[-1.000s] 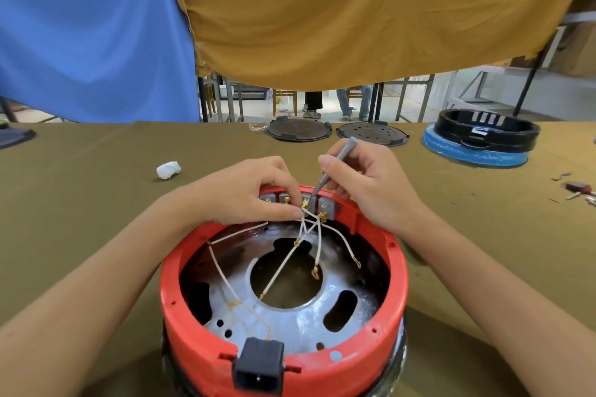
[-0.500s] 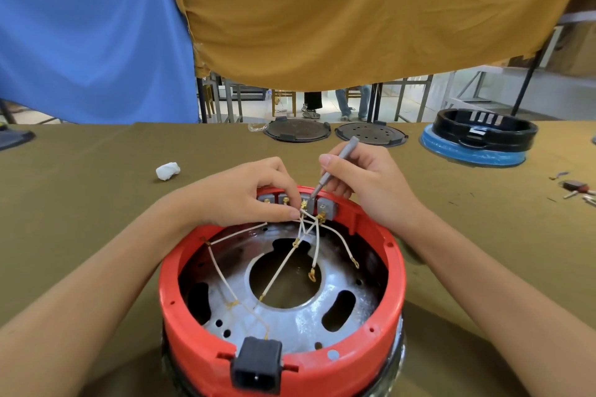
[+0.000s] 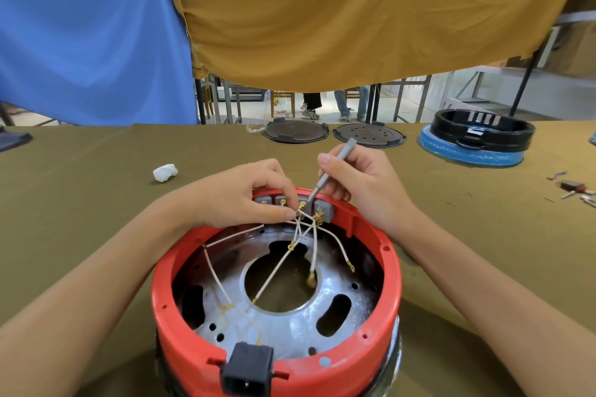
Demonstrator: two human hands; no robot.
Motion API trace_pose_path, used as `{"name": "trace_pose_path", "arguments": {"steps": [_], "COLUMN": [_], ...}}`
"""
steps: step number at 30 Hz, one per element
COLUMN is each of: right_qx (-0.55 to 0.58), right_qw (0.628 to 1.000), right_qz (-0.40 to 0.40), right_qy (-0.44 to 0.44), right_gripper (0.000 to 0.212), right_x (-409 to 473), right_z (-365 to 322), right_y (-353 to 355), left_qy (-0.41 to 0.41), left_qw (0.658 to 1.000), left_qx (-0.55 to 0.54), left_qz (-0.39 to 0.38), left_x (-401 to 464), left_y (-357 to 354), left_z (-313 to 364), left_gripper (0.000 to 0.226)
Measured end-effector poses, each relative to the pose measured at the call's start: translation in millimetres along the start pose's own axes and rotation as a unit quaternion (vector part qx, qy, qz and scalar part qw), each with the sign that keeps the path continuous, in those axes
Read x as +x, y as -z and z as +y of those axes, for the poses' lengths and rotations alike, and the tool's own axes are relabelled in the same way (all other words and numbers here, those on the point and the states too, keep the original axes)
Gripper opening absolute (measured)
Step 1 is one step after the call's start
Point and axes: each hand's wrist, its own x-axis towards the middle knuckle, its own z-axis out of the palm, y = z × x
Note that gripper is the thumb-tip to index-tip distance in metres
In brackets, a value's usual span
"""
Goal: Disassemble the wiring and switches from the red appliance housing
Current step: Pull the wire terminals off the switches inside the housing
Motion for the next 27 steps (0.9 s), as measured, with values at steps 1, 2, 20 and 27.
{"name": "trace_pose_path", "arguments": {"steps": [1, 2, 20, 27], "right_qx": [0.0, 0.0, -0.036, -0.074], "right_qw": [1.0, 1.0, 0.998, 0.994], "right_qz": [0.007, 0.016, -0.029, -0.066], "right_qy": [0.005, 0.009, 0.05, 0.053], "right_gripper": [0.022, 0.023, 0.022, 0.02], "right_x": [0.2, 0.2, -0.2, 1.9], "right_z": [-0.1, -0.2, 0.0, 0.8], "right_y": [-0.5, -1.1, -0.6, 0.3], "left_qy": [-0.001, -0.002, -0.021, -0.019], "left_qw": [1.0, 1.0, 1.0, 1.0], "left_qx": [-0.001, -0.002, -0.011, -0.016], "left_qz": [0.0, 0.001, -0.001, 0.004], "left_x": [-0.1, -0.2, 0.4, 1.6], "left_y": [-0.2, -0.3, 0.4, 0.9], "left_z": [-0.3, -0.5, -4.4, -7.4], "left_gripper": [0.005, 0.005, 0.003, 0.004]}}
